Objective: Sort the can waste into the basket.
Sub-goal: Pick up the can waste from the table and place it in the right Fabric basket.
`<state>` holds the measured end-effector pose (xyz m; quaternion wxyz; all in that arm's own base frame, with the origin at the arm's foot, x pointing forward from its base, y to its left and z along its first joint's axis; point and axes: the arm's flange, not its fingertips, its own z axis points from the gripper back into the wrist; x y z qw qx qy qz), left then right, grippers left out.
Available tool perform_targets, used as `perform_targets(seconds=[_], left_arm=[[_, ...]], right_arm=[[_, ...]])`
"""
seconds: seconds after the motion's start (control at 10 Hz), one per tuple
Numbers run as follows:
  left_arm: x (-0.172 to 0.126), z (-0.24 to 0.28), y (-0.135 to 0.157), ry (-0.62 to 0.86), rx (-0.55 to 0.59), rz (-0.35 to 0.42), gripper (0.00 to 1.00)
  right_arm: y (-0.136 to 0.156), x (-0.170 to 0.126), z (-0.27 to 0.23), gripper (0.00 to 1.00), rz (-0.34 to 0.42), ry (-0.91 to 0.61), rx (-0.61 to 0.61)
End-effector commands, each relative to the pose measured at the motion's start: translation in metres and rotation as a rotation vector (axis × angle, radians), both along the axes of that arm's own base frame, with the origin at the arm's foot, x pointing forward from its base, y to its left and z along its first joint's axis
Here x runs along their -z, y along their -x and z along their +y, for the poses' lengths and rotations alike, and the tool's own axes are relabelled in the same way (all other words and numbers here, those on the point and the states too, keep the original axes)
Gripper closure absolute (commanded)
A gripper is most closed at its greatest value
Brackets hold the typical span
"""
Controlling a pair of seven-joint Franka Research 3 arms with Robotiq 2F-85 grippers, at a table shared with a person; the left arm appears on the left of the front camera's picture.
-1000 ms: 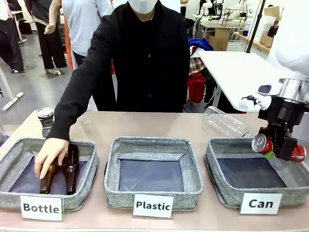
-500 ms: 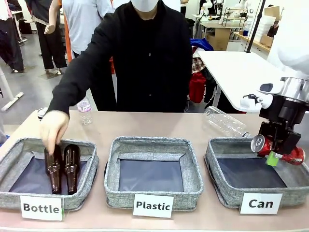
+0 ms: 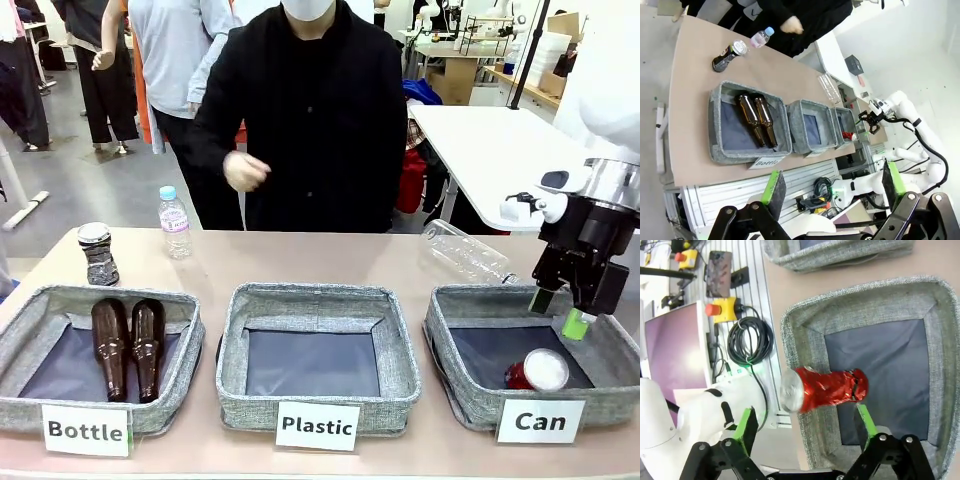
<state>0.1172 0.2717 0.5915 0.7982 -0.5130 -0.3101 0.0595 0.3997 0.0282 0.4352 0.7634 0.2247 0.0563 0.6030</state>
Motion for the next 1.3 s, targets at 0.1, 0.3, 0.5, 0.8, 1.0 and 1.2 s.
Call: perform_targets(seconds=[0.1, 0.3, 0.5, 0.8, 1.0, 1.2], left_arm=[[0.024, -0.045, -0.017, 0.036, 0.160, 0.009, 0.00], [0.068, -0.118, -0.065, 0.118, 0.304, 0.059, 0.00], [0.106, -0.184, -0.089, 0.157, 0.434, 0.163, 0.00], [0.133, -0.226, -0.094, 0.147, 0.390, 0.190, 0.00], [0.096, -0.177, -0.115, 0.155, 0.482, 0.196, 0.00], [0.096, -0.177, -0.115, 0.155, 0.482, 0.196, 0.00]], right_arm=[[-0.009, -0.006, -0.015, 0.00, 0.004, -0.248, 0.235], [-0.018, -0.013, -0.034, 0.00, -0.014, -0.681, 0.486], [-0.009, -0.010, -0.049, 0.00, 0.106, -0.944, 0.683], [0.003, 0.009, -0.081, 0.00, 0.278, -1.151, 0.764], [0.002, 0.003, -0.078, 0.00, 0.244, -1.042, 0.692], [0.002, 0.003, -0.078, 0.00, 0.244, -1.042, 0.692]])
